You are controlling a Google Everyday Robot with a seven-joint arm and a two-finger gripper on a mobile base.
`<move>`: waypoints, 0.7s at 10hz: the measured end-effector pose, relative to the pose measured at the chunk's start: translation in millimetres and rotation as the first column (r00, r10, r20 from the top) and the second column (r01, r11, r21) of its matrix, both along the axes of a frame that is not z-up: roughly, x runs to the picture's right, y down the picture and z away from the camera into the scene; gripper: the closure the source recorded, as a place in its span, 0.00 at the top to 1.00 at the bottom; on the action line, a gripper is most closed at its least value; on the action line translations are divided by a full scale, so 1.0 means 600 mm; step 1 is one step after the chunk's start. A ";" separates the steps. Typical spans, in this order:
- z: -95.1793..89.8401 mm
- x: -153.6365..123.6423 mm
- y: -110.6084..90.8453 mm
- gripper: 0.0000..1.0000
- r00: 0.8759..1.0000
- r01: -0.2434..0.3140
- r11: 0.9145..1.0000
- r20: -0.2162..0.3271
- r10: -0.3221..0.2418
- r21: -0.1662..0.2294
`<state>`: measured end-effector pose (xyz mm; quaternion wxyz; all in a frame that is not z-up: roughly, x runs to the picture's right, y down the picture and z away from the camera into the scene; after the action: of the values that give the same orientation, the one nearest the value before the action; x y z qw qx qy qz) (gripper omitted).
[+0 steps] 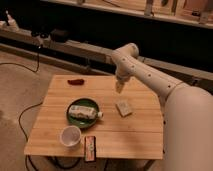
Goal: Move the arm in a circular motion
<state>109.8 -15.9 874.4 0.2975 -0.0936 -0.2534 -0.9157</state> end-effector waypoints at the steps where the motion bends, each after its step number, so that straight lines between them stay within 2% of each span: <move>1: 0.003 -0.035 -0.002 0.62 0.999 -0.002 1.000 0.052 0.002 0.012; 3: 0.002 -0.103 0.002 0.62 0.990 0.010 1.000 0.142 -0.014 0.025; 5: -0.021 -0.187 0.013 0.62 0.968 0.074 0.996 0.237 -0.082 0.043; 6: -0.054 -0.256 0.031 0.62 0.939 0.143 0.988 0.310 -0.153 0.055; 7: -0.076 -0.289 0.044 0.62 0.918 0.183 0.981 0.346 -0.195 0.066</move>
<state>-63.7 10.3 829.0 0.1593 0.0518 -0.2775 -0.9460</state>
